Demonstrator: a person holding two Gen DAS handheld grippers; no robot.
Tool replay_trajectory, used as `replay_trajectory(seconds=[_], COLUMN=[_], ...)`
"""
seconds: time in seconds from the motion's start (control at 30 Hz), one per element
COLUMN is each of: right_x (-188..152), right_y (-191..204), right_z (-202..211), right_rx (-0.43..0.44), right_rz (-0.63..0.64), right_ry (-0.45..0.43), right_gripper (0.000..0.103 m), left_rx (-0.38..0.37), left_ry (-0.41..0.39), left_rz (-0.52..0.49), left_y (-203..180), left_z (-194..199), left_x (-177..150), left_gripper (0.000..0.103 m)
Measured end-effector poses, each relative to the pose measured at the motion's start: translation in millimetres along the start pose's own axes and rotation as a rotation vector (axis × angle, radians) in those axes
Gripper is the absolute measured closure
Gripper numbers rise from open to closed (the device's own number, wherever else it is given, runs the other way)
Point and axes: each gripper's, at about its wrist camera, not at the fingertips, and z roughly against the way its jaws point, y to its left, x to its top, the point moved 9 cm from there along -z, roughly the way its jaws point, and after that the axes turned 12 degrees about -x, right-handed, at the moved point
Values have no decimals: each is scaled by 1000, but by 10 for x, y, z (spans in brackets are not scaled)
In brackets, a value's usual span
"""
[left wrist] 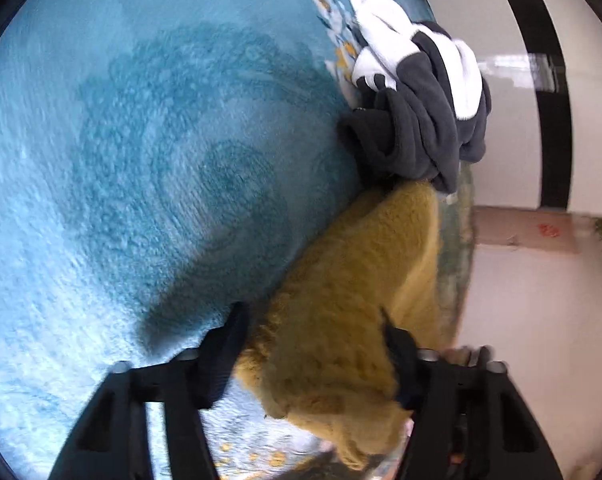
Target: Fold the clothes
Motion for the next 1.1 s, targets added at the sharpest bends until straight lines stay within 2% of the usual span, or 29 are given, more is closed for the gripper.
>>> replay_trajectory(seconds=[0.1,0.23,0.37,0.43,0.57,0.7,0.77,0.8,0.83,0.97,1.1], right_x=[-59,-151,-296,-348,-303,-199,-187,-177,-182,-163,-121], right_y=[45,117,256,305,326,331,343,366,382,485,522], right_z=[-42,-101,-170,-194,-257,-300,-350,-379,-401,-494,-509], right_rx=[58,128,186,203,217,223,231,238,241,243,231], right_rz=[-28,-59,-38,-23,-46,-81,-96,-101,-102,-99,-111], right_ry=[3,23,53,59,44,13,20,23,28,33,15], right_gripper=[43,43,41,40,40,40,40,40,40,40,40], left_rx=[35,42,11,24,-1,32,10,-3,-8,8,39], left_ry=[-27,-85,-130,-134,-148,-119,-110,-110,-111,-62,43], left_rz=[-32,-47,23,64,116,35,31,33,33,10,-21], left_y=[-94,-160,-23,137,297,193,156,145,140,154,230], left_z=[53,186,460,526,558,572,622,644,659,597,436], left_x=[-58,-234,-576,-752,-779,-724,-659,-622,-584,-408,-338], left_gripper=[62,66,67,67,66,60,49,39,36,32,32])
